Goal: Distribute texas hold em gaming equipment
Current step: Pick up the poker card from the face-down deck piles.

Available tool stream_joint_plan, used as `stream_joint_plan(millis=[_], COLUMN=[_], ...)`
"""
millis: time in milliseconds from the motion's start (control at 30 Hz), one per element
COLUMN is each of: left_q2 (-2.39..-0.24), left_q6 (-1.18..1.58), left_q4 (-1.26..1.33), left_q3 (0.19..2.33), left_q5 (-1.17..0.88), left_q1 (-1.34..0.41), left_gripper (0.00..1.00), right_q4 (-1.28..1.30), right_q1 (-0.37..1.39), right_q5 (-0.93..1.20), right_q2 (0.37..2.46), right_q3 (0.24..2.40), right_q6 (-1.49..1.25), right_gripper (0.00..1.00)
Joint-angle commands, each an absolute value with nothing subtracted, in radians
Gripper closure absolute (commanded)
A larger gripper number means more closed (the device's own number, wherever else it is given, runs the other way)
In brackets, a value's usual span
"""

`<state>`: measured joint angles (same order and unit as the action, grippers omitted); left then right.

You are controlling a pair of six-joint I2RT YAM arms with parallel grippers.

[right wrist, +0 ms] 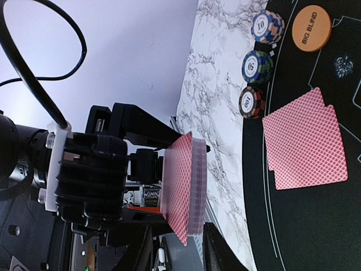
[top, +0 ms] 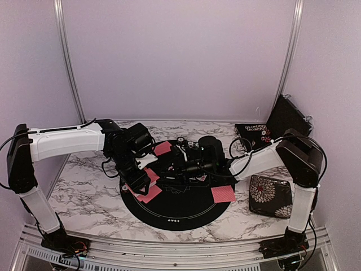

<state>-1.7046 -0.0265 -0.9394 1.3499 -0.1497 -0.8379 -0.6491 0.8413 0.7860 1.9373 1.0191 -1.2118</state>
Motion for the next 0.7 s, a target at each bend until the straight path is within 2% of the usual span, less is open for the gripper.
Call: stream_joint_plan(millis=[0, 667], left_q2=[-1.676, -1.670], left_q6=[-0.026, -0.027], left_q4=[-0.931, -0.928], left_q3=[1.348, 1.344], left_q5=[-0.163, -0.163], left_q1=[-0.836, -0.836], left_gripper=[0.45, 0.45], right_q4=[-0.648, -0.643], right_q1=[0.842, 0.862], right_q5=[0.787, 0.793], right_q2=[1.934, 1.962], right_q3=[1.038, 1.062], right_q6=[-1.214, -1.217], right_gripper=[0.72, 0.77])
